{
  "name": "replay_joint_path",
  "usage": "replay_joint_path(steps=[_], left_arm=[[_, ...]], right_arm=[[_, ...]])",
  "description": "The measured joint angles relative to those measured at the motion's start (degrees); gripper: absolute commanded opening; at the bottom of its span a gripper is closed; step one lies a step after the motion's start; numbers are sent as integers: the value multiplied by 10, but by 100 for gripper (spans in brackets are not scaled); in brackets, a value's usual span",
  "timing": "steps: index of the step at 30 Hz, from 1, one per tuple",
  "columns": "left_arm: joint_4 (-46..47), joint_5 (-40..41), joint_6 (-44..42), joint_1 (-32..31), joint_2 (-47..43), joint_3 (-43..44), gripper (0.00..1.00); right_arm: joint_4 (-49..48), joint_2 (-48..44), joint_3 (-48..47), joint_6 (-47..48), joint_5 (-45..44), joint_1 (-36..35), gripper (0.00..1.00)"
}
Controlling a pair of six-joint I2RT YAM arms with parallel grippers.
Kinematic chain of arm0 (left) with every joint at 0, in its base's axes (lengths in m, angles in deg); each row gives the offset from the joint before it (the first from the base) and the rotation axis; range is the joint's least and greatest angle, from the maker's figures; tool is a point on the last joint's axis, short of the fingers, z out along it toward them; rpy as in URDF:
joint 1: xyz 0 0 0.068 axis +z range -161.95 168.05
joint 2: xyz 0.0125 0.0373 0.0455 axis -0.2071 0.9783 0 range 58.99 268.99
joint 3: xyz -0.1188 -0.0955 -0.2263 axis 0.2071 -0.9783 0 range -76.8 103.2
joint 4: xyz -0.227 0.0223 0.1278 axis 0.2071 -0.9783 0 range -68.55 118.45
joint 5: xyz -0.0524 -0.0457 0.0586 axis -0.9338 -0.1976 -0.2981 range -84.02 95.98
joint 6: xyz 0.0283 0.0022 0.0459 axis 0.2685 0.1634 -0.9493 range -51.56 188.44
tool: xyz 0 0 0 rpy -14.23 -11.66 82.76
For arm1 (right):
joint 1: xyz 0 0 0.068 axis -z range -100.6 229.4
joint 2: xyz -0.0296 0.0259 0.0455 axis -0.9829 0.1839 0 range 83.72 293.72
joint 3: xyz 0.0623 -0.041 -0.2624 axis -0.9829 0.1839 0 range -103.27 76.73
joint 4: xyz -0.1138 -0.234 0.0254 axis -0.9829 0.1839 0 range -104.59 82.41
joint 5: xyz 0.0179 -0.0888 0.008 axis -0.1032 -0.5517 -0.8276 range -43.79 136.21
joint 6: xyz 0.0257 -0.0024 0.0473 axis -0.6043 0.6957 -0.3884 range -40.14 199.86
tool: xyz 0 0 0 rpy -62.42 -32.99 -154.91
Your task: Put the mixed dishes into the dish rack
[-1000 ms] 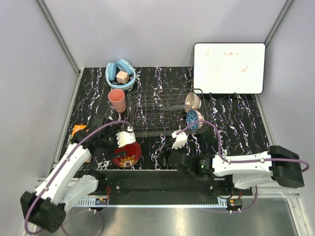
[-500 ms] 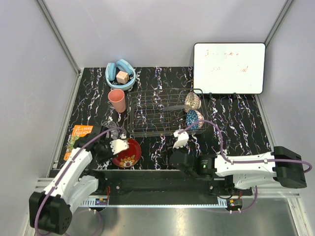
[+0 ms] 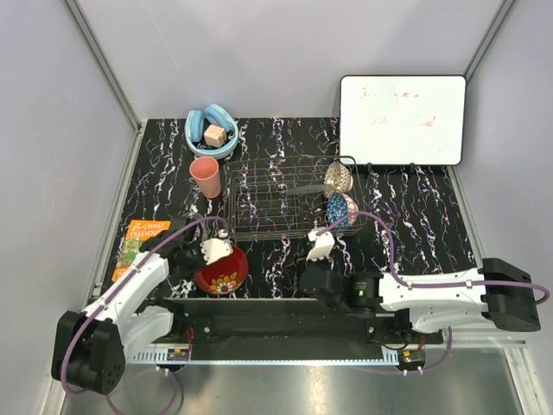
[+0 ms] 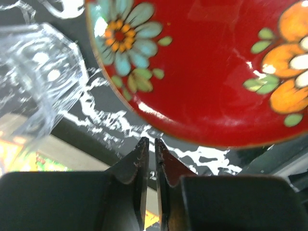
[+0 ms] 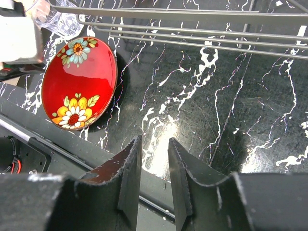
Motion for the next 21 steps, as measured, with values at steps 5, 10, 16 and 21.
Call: replay_joint_path(steps=[5,10,16,21], left_arm=[[25,3,26,-34,35,-2,15],[52,2,57,-77,61,-2,17],[70,4,90,-126,77,-1,18],[77,2,127,-175,95,10,19]], right_arm=[[0,0,0,0,0,0,34],[-1,0,0,0,0,0,33],[-2,0,1,-2,0,0,53],[-1,-1,10,-13,0,6,71]])
